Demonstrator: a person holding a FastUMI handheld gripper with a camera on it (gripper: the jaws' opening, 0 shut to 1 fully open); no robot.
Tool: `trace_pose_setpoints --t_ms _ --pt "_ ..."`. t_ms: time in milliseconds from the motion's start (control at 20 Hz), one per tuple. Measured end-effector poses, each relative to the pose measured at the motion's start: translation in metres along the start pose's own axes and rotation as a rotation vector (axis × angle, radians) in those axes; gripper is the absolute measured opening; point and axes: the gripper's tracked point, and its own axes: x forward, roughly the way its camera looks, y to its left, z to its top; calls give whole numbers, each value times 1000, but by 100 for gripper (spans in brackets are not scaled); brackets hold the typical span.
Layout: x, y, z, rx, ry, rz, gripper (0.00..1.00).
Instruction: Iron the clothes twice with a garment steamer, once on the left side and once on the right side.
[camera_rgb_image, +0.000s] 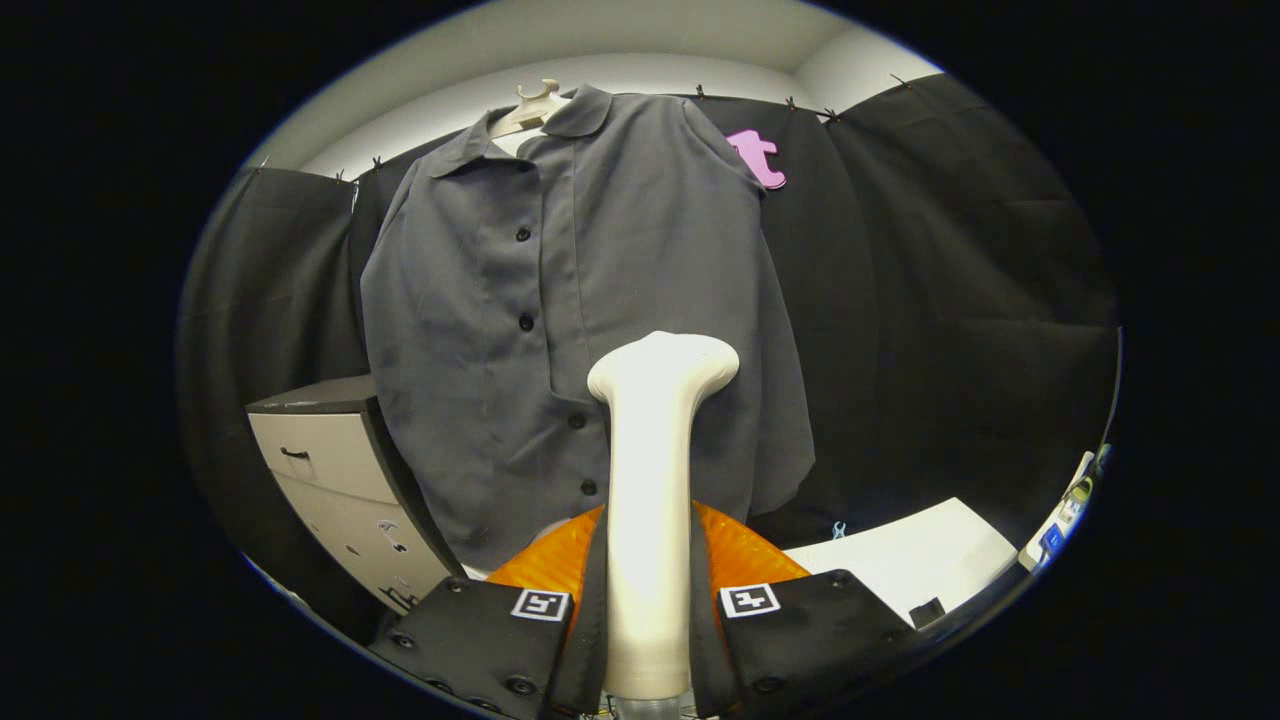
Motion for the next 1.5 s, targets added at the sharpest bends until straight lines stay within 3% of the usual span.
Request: trace_pose_setpoints --t_ms 500,1200,1500 --pt "-23 -8 -42 19 78 -33 41" --pt "-128 62 72 -28 -168 -19 40" --pt "-166 110 92 -1 -220 -23 40"
